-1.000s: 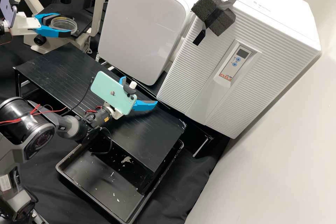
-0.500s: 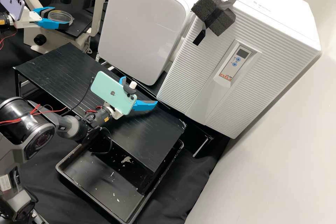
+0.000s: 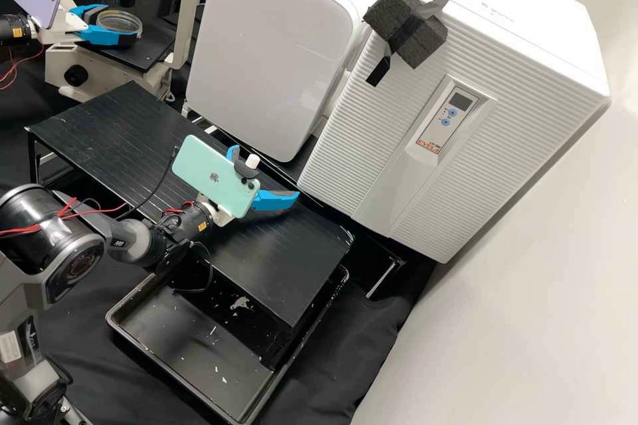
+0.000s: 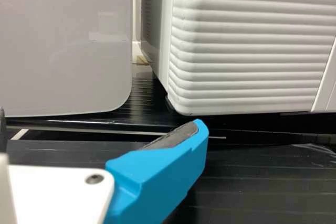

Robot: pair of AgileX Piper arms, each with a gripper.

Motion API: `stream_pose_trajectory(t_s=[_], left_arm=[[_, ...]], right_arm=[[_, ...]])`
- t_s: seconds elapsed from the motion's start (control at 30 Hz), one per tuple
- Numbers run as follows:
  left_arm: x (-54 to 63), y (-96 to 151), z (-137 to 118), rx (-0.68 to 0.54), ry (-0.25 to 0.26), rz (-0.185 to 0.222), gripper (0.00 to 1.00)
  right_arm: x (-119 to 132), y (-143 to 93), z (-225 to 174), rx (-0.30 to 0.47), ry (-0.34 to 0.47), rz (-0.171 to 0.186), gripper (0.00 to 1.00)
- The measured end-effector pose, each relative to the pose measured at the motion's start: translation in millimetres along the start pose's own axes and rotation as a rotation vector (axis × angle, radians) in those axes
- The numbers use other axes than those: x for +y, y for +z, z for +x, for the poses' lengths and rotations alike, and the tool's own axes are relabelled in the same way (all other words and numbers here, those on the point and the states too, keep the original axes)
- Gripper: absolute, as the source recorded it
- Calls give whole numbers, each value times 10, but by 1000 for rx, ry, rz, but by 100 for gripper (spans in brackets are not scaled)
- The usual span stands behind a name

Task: Place the petri dish on the microscope

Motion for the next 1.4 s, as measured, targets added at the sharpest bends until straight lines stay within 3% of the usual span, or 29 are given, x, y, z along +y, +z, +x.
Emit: stream_pose_trajectory(t_s=[0.07,0.1,0.63,0.83,1.1,1.23,1.33,1.4], left_arm=[[-22,6,12,1,1,-11,0],[-29,0,15,4,2,-16,100],[-82,-9,26,-12,16,-22,100],[-119,6,-53,-16,21,17,100],[-146,114,-454,32,22,34,100],[-187,125,-691,85,21,15,100],[-202,173,-889,136,38,7,100],[-223,220,-1005,161,58,24,100]], right_arm=[[0,0,0,0,0,0,100],[0,0,0,0,0,0,100],[0,0,0,0,0,0,100],[0,0,0,0,0,0,100],[0,0,0,0,0,0,100],[0,0,0,0,0,0,100],[0,0,0,0,0,0,100],[0,0,0,0,0,0,100]])
